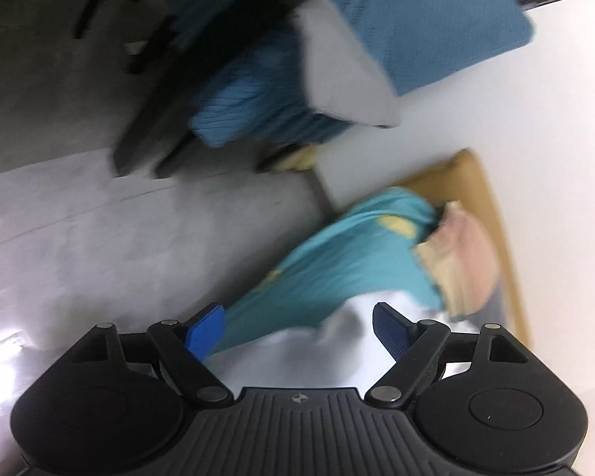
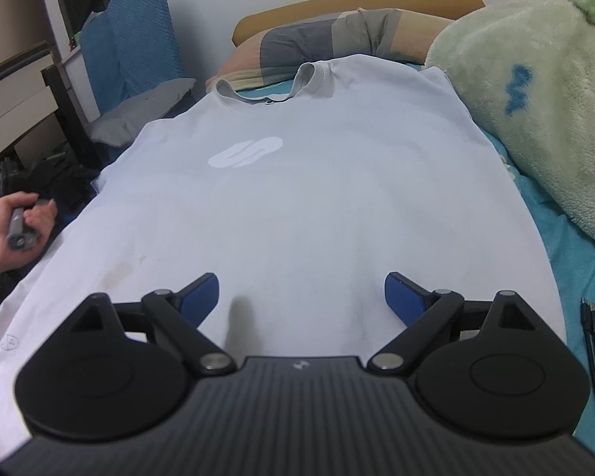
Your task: Fold clothes
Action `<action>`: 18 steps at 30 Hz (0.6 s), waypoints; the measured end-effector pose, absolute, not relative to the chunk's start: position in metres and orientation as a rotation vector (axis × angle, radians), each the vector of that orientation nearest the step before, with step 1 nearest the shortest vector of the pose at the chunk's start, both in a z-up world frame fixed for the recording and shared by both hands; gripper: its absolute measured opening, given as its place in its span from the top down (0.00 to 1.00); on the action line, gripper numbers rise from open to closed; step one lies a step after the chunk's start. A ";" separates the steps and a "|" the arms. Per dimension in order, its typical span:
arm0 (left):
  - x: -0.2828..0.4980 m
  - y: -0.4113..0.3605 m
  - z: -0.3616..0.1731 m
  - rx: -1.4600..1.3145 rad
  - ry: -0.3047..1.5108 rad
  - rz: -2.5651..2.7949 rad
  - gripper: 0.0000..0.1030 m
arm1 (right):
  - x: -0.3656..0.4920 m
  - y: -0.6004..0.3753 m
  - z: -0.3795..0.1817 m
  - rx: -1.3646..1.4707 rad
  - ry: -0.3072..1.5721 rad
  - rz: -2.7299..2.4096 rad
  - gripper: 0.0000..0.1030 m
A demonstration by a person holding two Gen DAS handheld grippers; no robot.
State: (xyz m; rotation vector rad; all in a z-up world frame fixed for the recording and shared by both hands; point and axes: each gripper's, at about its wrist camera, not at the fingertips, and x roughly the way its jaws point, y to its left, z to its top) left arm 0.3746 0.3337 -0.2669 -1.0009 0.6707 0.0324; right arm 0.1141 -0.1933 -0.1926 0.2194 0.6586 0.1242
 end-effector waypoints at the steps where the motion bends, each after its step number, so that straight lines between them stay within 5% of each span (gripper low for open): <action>1: 0.380 0.331 -0.265 -0.990 0.662 0.005 0.21 | 0.116 -0.193 -0.193 0.220 0.660 0.124 0.11; 3: 0.391 0.322 -0.261 -0.937 0.662 -0.043 0.30 | 0.119 -0.193 -0.195 0.222 0.664 0.123 0.11; 5: 0.408 0.304 -0.252 -0.803 0.714 -0.048 0.62 | 0.121 -0.193 -0.196 0.218 0.661 0.124 0.11; 6: 0.411 0.293 -0.245 -0.709 0.726 -0.029 0.87 | 0.122 -0.193 -0.196 0.220 0.660 0.122 0.11; 7: 0.414 0.282 -0.237 -0.615 0.737 -0.009 0.93 | 0.122 -0.193 -0.197 0.228 0.660 0.121 0.11; 14: 0.382 0.152 -0.157 0.129 0.558 -0.011 0.95 | 0.117 -0.204 -0.185 0.278 0.614 0.097 0.11; 18: 0.350 0.065 -0.139 0.273 0.538 -0.139 0.95 | 0.110 -0.215 -0.175 0.291 0.563 0.062 0.11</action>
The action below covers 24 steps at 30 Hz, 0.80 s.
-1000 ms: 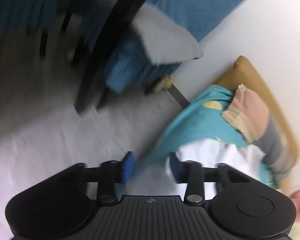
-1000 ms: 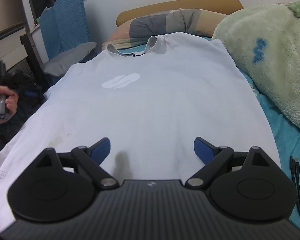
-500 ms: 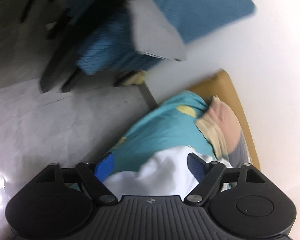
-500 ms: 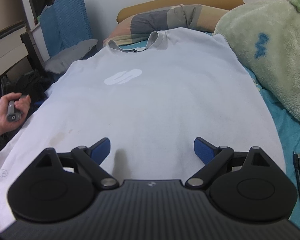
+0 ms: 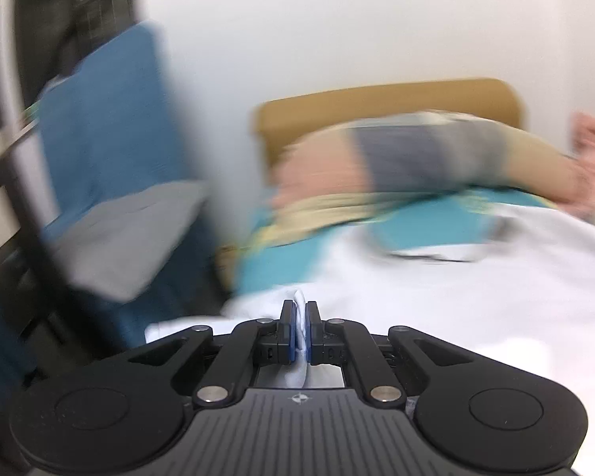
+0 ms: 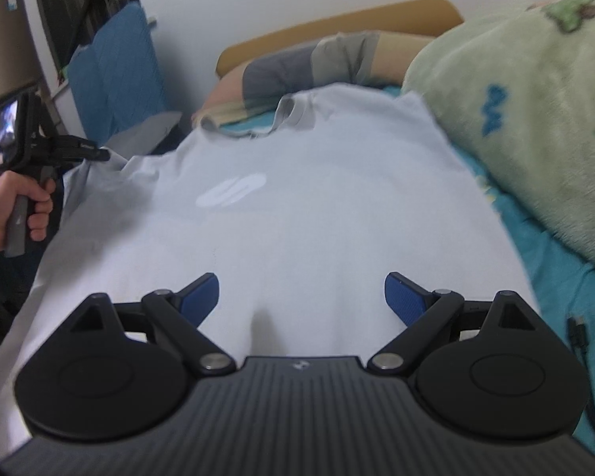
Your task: Fold clothes
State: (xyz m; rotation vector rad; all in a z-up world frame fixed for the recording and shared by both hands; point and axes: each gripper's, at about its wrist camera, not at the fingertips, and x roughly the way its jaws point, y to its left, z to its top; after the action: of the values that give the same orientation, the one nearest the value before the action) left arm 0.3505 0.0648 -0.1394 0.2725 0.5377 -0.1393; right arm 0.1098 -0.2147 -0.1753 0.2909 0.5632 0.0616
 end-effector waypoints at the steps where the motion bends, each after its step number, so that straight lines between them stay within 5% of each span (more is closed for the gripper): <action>1: 0.343 0.044 -0.140 0.297 0.546 -0.184 0.95 | 0.109 -0.218 -0.174 0.297 0.556 0.051 0.11; 8: 0.302 -0.032 -0.190 0.366 0.677 -0.405 0.82 | 0.115 -0.237 -0.184 0.363 0.581 0.005 0.11; 10: 0.286 -0.024 -0.185 0.295 0.683 -0.395 0.61 | 0.116 -0.238 -0.187 0.378 0.588 0.006 0.11; 15: 0.254 0.021 -0.149 0.084 0.626 -0.266 0.41 | 0.117 -0.239 -0.188 0.409 0.596 0.020 0.11; 24: 0.294 0.048 -0.177 -0.073 0.698 -0.242 0.32 | 0.109 -0.233 -0.187 0.388 0.613 0.044 0.11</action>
State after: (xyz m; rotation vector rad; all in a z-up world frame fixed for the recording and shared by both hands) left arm 0.2936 0.0481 -0.1766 -0.0727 0.6985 -0.2417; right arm 0.1095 -0.2329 -0.1873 0.3881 0.6133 0.0437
